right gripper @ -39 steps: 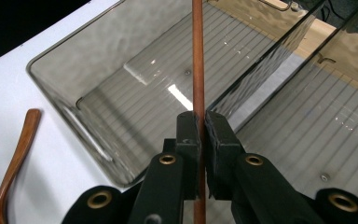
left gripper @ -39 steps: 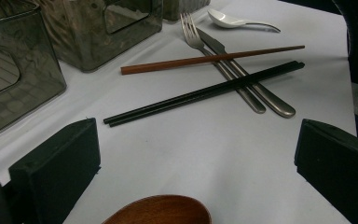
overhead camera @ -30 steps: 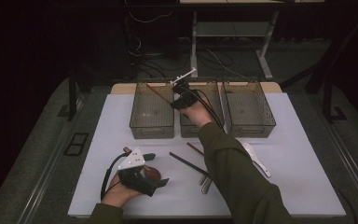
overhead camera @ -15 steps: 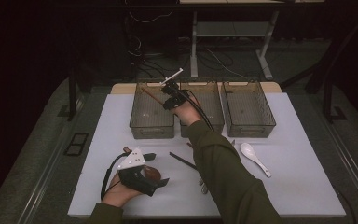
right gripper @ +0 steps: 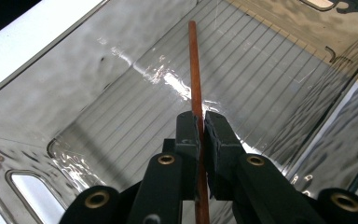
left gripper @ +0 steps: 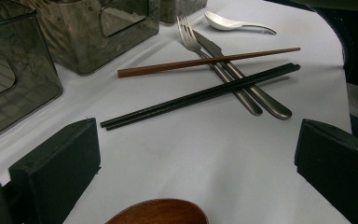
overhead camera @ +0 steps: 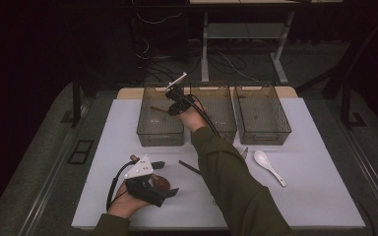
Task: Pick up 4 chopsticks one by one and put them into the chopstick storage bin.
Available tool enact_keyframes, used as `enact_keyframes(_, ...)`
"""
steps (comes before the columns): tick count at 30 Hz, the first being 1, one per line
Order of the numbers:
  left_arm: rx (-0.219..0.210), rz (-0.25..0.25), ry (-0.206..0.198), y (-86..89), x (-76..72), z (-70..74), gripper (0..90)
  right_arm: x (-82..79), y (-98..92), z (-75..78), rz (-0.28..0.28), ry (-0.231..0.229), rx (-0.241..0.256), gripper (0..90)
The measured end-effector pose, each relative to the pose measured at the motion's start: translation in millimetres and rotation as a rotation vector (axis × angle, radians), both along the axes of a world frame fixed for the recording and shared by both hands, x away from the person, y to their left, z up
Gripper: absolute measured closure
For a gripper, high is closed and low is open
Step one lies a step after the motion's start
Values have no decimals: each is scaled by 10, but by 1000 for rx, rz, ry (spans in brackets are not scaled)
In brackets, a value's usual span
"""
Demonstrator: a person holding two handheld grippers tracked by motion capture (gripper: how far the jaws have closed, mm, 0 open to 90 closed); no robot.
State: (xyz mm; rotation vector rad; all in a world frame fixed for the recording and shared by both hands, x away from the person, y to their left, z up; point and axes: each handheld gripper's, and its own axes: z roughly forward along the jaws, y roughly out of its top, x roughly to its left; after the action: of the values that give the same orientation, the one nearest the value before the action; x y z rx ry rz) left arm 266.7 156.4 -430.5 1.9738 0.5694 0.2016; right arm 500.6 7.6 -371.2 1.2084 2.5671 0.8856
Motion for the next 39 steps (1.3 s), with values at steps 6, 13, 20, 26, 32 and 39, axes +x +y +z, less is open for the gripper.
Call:
enact_keyframes(6,1,-1,-2,-2,1,-1,0,-9,-35,71,-2,-13,41,645)
enact_keyframes(13,3,-4,-7,-2,4,-1,0,-43,-115,181,30,-27,90,508)
enact_keyframes(20,2,-3,-5,-4,0,-1,0,-143,-179,291,84,-54,126,452)
enact_keyframes(26,-4,7,3,-9,-4,-8,0,-284,-268,380,136,-75,154,432)
enact_keyframes(32,6,5,2,-12,-3,-8,0,-431,-433,400,178,-89,187,426)
enact_keyframes(39,15,3,3,-9,2,-10,0,-572,-682,366,202,-108,205,420)
